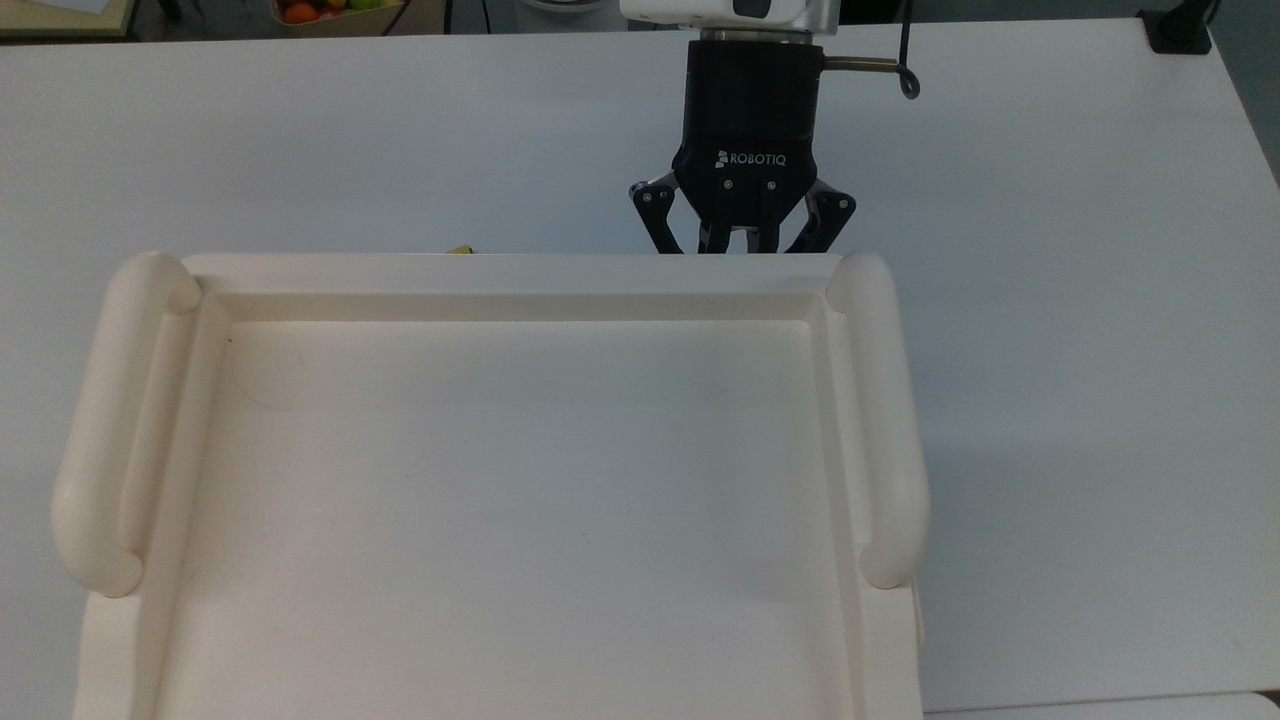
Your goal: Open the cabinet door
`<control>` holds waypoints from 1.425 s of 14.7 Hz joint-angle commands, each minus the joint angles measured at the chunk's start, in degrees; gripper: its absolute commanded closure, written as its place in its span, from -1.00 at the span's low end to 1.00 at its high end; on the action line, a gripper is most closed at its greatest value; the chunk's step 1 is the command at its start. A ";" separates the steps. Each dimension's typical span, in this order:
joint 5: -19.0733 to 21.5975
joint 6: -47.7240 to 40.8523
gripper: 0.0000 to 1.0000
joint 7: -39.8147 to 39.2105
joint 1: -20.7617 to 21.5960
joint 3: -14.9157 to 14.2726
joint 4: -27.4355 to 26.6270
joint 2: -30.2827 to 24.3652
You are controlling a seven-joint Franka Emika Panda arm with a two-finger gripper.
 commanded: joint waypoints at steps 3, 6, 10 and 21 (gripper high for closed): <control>-1.16 1.49 0.97 1.64 0.20 -0.35 0.29 0.54; -0.72 1.05 0.97 1.64 0.20 -0.35 -0.15 -0.07; -0.11 -2.63 0.97 1.72 0.37 -0.26 -3.83 -3.93; 0.33 -11.41 0.47 4.19 0.46 0.09 -7.18 -7.62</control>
